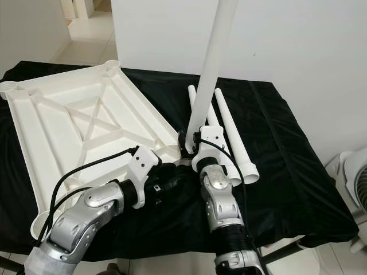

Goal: Building children table

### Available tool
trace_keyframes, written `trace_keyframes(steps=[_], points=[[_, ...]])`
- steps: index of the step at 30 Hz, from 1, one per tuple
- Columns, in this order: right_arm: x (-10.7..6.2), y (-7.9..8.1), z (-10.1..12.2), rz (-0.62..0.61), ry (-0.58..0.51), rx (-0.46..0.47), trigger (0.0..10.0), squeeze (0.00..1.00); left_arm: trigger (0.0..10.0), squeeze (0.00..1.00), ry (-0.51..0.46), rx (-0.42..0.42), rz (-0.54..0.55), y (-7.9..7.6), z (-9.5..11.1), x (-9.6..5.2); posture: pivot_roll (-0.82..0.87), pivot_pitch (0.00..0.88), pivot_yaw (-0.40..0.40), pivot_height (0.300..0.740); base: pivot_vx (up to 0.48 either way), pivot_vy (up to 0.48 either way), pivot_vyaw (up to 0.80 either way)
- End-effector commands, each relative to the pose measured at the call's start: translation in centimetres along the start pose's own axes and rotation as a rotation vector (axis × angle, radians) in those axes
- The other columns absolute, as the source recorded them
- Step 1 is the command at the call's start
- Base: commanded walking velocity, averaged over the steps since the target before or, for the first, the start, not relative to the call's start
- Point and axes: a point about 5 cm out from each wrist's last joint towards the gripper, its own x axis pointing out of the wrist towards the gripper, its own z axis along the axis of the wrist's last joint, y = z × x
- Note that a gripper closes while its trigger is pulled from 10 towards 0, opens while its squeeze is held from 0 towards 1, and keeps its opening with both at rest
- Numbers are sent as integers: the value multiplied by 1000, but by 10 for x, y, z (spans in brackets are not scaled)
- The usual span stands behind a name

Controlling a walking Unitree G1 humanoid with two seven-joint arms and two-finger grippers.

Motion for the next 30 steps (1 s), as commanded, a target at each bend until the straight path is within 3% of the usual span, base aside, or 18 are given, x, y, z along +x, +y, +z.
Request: trace_keyframes(steps=[1,9,14,16,18,22,26,29,30], points=[[-12,-8,-1,6,-2,5,10000,0,10000,0,-3,-1,-17,-5,-2,5,52,41,-59,740,0,0,0],[-50,-12,6,6,-88,37,10000,0,10000,0,-21,-4,-10,-6,1,10,42,67,-48,740,0,0,0],[-58,-11,3,24,-70,57,10000,0,10000,0,-15,6,14,-4,1,12,43,69,-39,740,0,0,0],[-65,-12,-2,32,-44,63,10000,0,10000,0,52,31,87,5,-7,16,47,62,-26,740,0,0,0],[-65,-12,-2,32,-44,63,10000,0,10000,0,52,31,87,5,-7,16,47,62,-26,740,0,0,0],[-70,-19,-3,17,-34,72,10000,0,10000,0,124,41,184,19,-17,16,48,49,-22,740,0,0,0],[-71,-20,-3,12,-31,77,10000,0,10000,0,124,51,212,23,-17,14,51,39,-19,740,0,0,0],[-75,-22,-3,22,-26,75,10000,0,10000,0,68,97,210,26,-10,9,54,18,-18,740,0,0,0],[-76,-22,-3,27,-25,75,10000,635,10000,0,52,107,195,24,-8,8,54,18,-18,740,0,0,0]])
